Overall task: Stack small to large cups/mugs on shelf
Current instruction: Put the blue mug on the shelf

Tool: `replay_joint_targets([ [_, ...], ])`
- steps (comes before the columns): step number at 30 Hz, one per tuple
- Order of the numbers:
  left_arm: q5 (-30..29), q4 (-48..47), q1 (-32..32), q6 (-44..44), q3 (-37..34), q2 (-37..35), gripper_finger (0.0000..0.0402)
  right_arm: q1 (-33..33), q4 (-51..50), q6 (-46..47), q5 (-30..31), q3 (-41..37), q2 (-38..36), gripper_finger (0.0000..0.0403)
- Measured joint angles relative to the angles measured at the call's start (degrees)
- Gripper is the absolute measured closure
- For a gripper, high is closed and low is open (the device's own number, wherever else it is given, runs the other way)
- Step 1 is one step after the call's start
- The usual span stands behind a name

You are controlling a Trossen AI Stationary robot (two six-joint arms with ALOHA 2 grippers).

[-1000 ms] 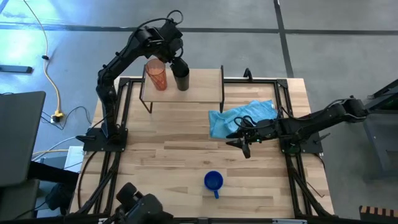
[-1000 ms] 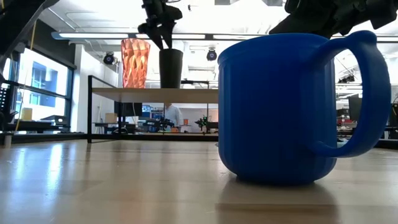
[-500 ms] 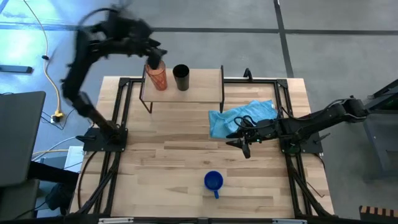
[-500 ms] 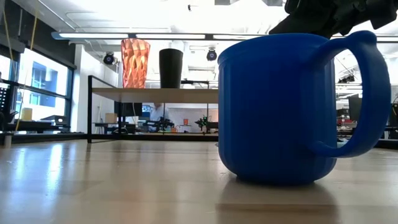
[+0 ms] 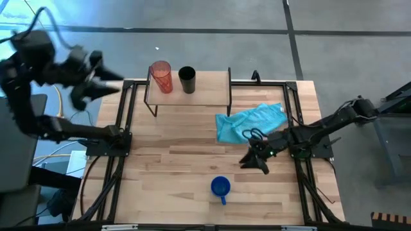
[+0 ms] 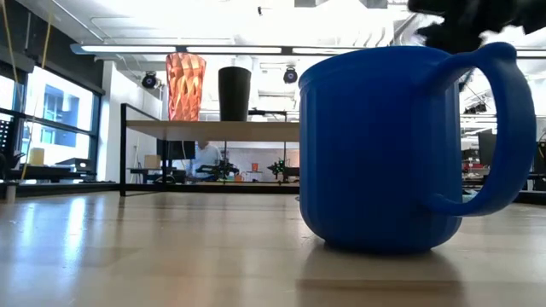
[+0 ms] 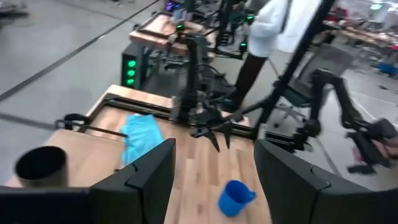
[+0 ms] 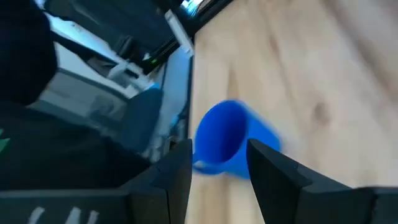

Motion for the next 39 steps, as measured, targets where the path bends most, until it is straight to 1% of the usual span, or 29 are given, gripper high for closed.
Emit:
replay_joint_targets([
  [2, 0.54, 0.12, 0.02, -0.01, -3.14, -3.89, 0.0199, 3.61, 0.02, 4.12, 2.52, 0.0, -0.01, 0.0258],
  [5, 0.57, 0.76, 0.02, -0.01, -8.36, -9.98, 0.0202, 9.6, 0.39, 10.07, 8.88, 0.0, 0.0, 0.0258],
  [8, 0.45, 3.37, 0.02, -0.5, -14.02, -15.26, 0.0204, 15.27, 3.4, 13.94, 18.01, 0.0, 1.1, 0.0258],
  [10, 0.44, 6.12, 0.02, -1.74, -17.77, -18.55, 0.0203, 18.49, 6.69, 15.21, 24.05, 0.0, 3.33, 0.0258],
  [12, 0.46, 9.09, 0.02, -3.15, -21.44, -21.59, 0.0204, 20.92, 8.95, 16.43, 28.22, 0.79, 7.23, 0.0258],
  [13, 0.44, 10.43, 0.02, -3.68, -23.28, -22.91, 0.0204, 21.94, 8.96, 17.33, 29.33, 1.78, 9.68, 0.0258],
  [18, 0.42, 16.07, 0.02, -6.55, -30.69, -27.54, 0.0208, 25.43, 8.92, 18.92, 29.9, 11.07, 24.6, 0.0258],
  [19, 0.42, 16.68, 0.02, -7.1, -31.74, -28.07, 0.0208, 25.9, 8.92, 18.93, 30.88, 13.19, 27.22, 0.0258],
  [24, 0.54, 16.56, 0.02, -8.89, -35.29, -29.08, 0.0208, 28.94, 7.77, 19.42, 41.51, 23.19, 37.55, 0.0258],
  [26, 1.76, 16.65, 0.02, -10.87, -36.12, -29.08, 0.0208, 30.19, 3.01, 22.51, 43.33, 27.48, 40.71, 0.0258],
  [29, 2.61, 16.65, 0.04, -12.66, -36.87, -29.04, 0.0208, 32.37, -8.97, 28.8, 45.03, 34.31, 44.88, 0.0258],
  [32, 2.64, 17.18, 0.04, -13.84, -37.44, -29.08, 0.0208, 34.86, -21.19, 34.93, 50.95, 40.68, 48.02, 0.0258],
  [35, 0.13, 17.43, 0.04, -14.02, -38.02, -29.07, 0.0208, 36.7, -32.19, 43.11, 57.15, 46.01, 50.99, 0.0258],
  [37, -1.57, 17.86, 0.02, -14.0, -38.42, -29.08, 0.0208, 37.26, -37.37, 46.89, 58.19, 48.99, 53.05, 0.0258],
  [39, -2.69, 18.21, 0.04, -13.76, -38.64, -29.02, 0.0208, 37.3, -39.31, 48.26, 58.07, 51.88, 55.11, 0.0258],
])
